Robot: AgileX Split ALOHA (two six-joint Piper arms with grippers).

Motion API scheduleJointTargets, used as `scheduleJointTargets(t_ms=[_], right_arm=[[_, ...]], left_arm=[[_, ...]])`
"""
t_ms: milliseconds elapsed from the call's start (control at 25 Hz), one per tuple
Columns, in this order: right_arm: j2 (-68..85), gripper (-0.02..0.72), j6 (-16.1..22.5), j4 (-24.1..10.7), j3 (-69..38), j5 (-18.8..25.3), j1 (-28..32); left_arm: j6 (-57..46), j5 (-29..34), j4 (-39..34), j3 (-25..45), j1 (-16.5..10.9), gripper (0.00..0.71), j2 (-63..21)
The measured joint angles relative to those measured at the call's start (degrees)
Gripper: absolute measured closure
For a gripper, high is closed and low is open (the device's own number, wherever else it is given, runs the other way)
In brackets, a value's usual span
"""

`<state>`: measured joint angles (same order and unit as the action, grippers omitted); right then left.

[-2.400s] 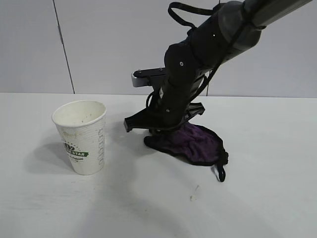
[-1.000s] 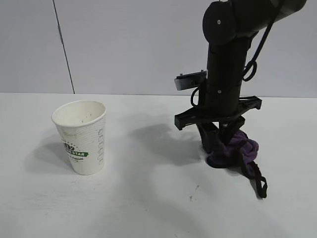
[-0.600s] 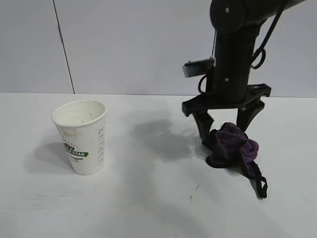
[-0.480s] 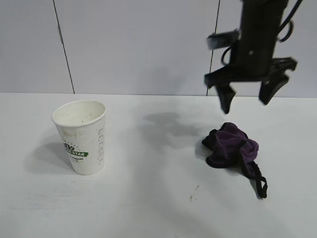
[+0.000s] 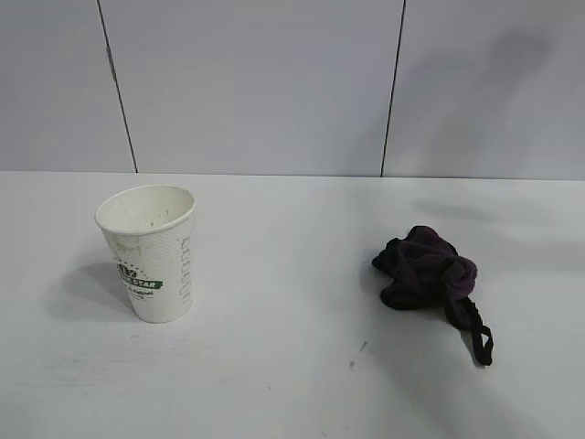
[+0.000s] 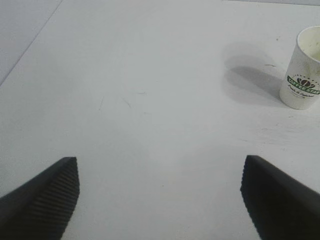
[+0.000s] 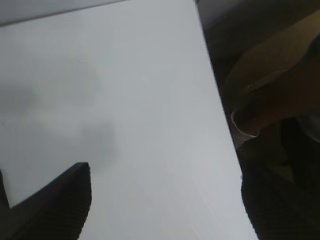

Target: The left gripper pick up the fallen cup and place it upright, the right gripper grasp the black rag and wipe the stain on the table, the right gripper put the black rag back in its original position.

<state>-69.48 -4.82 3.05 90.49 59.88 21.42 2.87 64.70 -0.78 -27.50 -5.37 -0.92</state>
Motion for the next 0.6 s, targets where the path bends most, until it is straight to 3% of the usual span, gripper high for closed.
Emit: scheduleJointTargets(t_ms=[240, 440, 600], right_arm=[[21.30, 0.135, -9.06, 8.76, 0.19, 2.26, 0.00], [38.43, 0.135, -11.85, 10.48, -1.47, 7.67, -1.36], [50.64, 0.135, -11.36, 10.66, -12.23, 9.15, -4.81]], left_arm=[[0.00, 0.00, 0.00, 0.00, 0.00, 0.079, 0.00], [0.00, 0.00, 0.00, 0.00, 0.00, 0.079, 0.00], [0.00, 0.00, 0.00, 0.00, 0.00, 0.079, 0.00]])
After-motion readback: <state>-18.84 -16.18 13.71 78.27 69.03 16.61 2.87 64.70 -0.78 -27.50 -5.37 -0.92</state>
